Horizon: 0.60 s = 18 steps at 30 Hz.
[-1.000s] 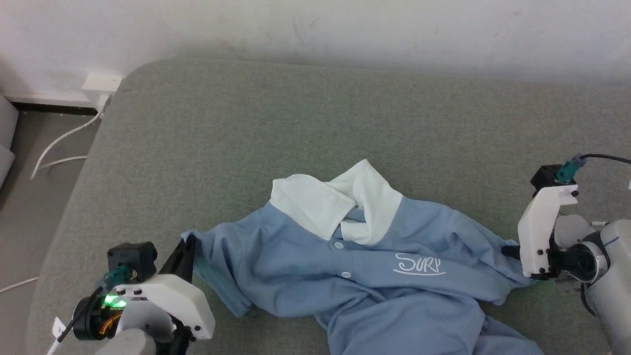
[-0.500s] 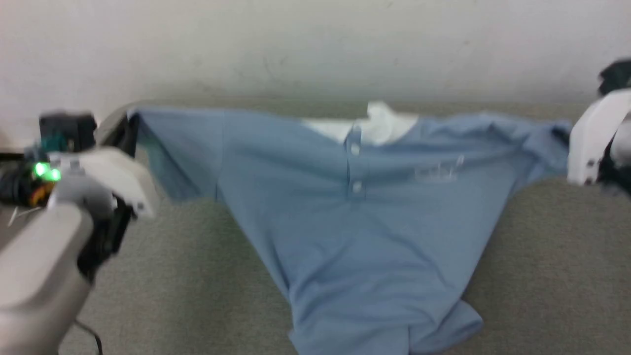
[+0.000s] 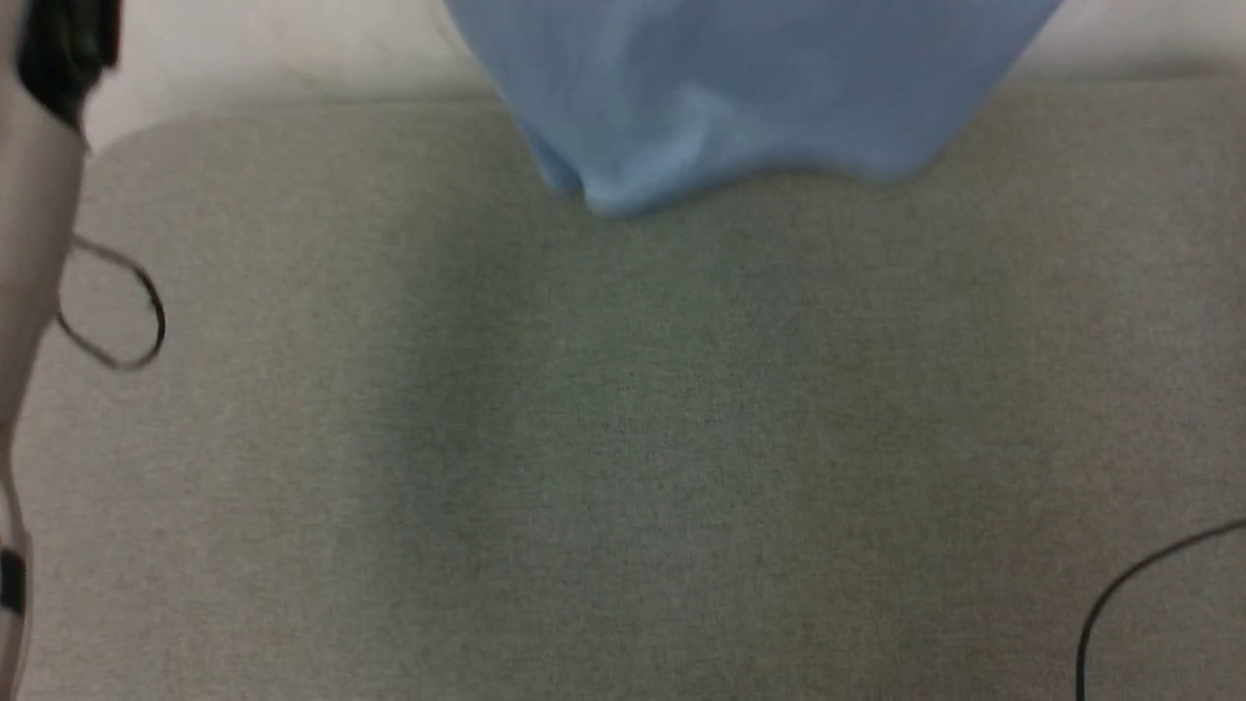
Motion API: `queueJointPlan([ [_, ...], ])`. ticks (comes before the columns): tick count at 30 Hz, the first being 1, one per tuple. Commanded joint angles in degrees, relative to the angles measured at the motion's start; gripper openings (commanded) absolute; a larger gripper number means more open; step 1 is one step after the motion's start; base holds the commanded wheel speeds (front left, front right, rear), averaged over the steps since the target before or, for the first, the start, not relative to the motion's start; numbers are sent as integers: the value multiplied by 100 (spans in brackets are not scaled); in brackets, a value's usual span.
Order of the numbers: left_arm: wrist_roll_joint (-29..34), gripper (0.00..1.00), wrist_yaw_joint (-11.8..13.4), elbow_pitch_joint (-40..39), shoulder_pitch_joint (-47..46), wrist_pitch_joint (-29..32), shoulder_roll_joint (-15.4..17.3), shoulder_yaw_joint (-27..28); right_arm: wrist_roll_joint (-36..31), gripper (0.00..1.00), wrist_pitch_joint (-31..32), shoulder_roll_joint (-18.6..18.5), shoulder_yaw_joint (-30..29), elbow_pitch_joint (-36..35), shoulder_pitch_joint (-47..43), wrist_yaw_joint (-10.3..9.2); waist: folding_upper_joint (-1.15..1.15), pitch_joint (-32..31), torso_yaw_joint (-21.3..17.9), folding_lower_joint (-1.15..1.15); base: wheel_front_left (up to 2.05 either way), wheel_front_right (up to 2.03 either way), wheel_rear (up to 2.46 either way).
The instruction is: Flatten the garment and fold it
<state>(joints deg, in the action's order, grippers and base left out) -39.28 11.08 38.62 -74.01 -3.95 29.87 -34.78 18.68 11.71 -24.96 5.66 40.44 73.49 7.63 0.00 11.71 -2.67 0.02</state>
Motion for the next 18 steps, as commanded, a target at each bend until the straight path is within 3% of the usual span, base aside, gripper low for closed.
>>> queueJointPlan([
  [1,77,0,-53,202,-316,-122,-60,38,-90,0,-261,9,-5,129,275,-14,0,606,-196,-2,0,0,0],
  [9,142,0,-292,1080,-951,-533,-353,7,-102,0,-1015,241,386,876,768,-14,0,955,-293,-2,0,0,0],
  [18,-133,0,-633,1843,-129,-969,-619,80,533,0,-1375,570,1140,1581,24,-14,0,905,-265,-2,0,0,0],
])
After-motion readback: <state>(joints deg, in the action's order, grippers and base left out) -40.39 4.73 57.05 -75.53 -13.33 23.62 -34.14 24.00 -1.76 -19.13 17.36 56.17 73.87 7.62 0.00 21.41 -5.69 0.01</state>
